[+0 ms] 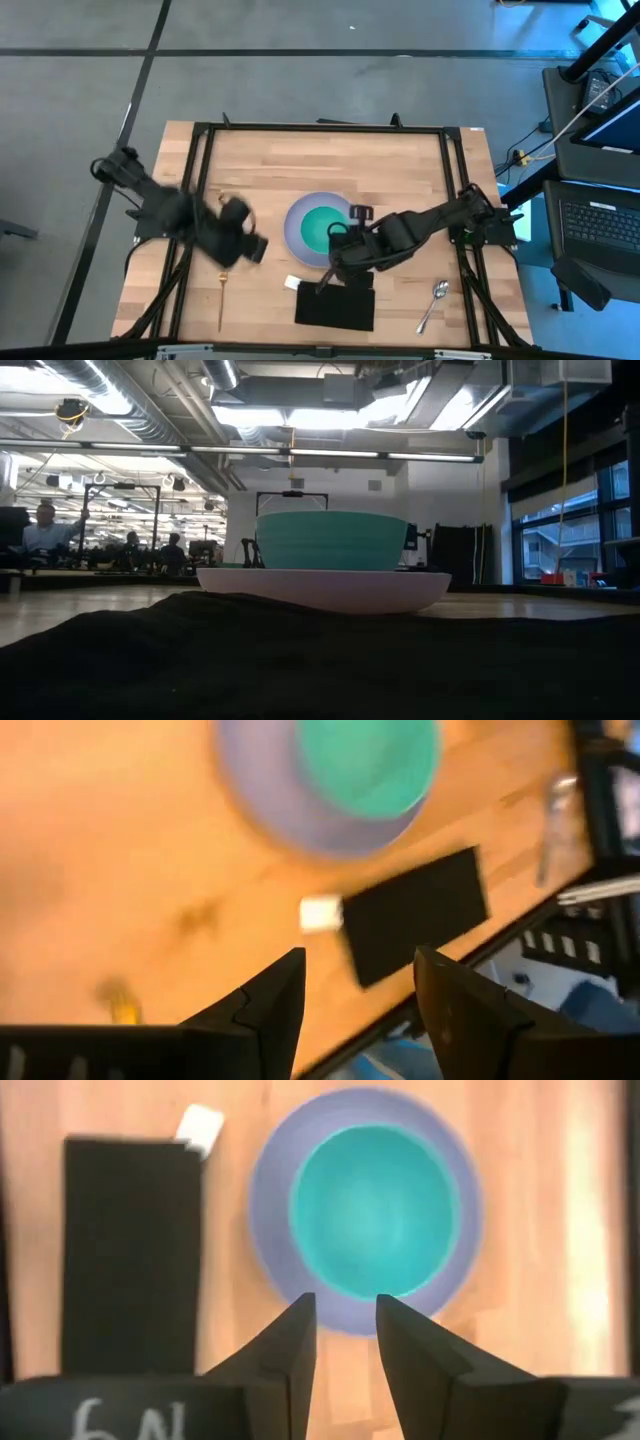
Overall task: Set table place
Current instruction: Stack the green bowl on top of the purple plate
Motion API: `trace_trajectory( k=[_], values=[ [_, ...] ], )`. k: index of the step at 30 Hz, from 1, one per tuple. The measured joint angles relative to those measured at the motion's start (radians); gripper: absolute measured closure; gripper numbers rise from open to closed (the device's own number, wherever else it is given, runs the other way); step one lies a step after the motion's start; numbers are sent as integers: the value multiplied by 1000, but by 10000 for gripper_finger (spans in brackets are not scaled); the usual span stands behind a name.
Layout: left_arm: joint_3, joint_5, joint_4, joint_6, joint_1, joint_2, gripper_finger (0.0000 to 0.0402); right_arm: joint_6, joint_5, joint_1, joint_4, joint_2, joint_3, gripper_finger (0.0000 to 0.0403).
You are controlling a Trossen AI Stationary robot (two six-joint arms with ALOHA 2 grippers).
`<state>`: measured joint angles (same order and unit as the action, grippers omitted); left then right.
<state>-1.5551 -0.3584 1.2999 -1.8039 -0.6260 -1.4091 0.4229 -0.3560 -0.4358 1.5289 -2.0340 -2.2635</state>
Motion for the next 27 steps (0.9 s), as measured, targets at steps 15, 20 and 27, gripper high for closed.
trace_trajectory(
  k=[15, 20, 27],
  values=[
    [0, 277, 9, -553, -296, -440, 223, 73, -45, 20, -23, 22, 0, 292],
    [15, 275, 62, -545, -336, -483, 223, 148, -44, 26, -33, 22, 0, 292],
    [167, 273, -21, -555, -366, -483, 223, 230, -43, 18, -40, 22, 0, 292]
  ],
)
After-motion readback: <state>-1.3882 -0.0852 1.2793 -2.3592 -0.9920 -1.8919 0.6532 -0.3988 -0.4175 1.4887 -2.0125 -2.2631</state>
